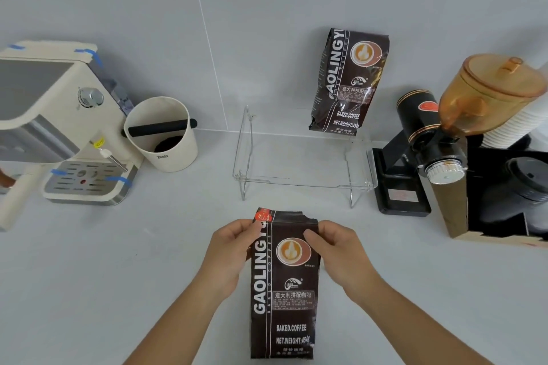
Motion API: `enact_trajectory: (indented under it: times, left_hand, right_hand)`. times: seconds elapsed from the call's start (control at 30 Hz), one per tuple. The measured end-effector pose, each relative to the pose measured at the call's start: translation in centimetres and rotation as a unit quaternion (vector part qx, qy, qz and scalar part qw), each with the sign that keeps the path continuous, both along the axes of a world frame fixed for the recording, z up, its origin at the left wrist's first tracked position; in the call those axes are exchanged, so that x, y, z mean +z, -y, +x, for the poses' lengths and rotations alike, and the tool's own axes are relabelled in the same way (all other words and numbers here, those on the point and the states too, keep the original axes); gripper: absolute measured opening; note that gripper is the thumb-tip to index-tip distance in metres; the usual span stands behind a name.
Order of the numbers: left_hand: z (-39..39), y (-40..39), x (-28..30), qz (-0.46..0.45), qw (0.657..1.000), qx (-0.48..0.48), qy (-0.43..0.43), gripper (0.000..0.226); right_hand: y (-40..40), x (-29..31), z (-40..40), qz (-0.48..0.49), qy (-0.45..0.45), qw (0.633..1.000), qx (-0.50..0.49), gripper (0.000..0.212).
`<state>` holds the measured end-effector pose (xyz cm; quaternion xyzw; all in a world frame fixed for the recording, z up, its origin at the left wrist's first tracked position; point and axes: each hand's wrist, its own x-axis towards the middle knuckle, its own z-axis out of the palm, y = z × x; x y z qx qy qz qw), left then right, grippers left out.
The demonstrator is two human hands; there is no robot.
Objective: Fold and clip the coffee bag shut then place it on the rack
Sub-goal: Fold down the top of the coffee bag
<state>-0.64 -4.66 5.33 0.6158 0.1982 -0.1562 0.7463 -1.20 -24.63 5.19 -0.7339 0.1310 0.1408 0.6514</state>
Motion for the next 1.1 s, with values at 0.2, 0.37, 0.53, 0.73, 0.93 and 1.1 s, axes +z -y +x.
enact_trajectory:
  times: [0.2,0.37,0.53,0.73,0.93,1.1]
  left_hand:
    - [-2.3,-0.3,2.7,-0.018,0.996,0.001,0.084,0.013]
    - [-3.5,-0.7,3.5,-0.016,0.989,-0.01,0.145,0.025]
    - [-4.0,-0.5,3.8,0.014,0.99,-0.027,0.139,0.014]
    - [-3.2,0.1,4.8,0.045,0.992,-0.024,0.116,0.014]
    - [-1.9,0.3,6.0,0.097,0.987,-0.008,0.127,0.018]
    - [-2.1,0.0,6.0,0.113,0.983,-0.006,0.146,0.018]
  right_hand:
    - [0.3,3.6,-1.6,0.012,0.074,0.997,0.022,0.02]
    - [0.9,5.2,-2.7,0.016,0.108,0.993,0.045,0.028]
    - [1.2,5.7,-3.6,0.009,0.119,0.992,0.048,0.035]
    - [1.2,6.9,-3.6,0.034,0.105,0.993,0.027,0.032]
    - [0.1,8.4,-2.7,0.066,0.099,0.991,-0.06,0.023]
    - [-0.2,9.0,-2.3,0.064,0.106,0.989,-0.082,0.019]
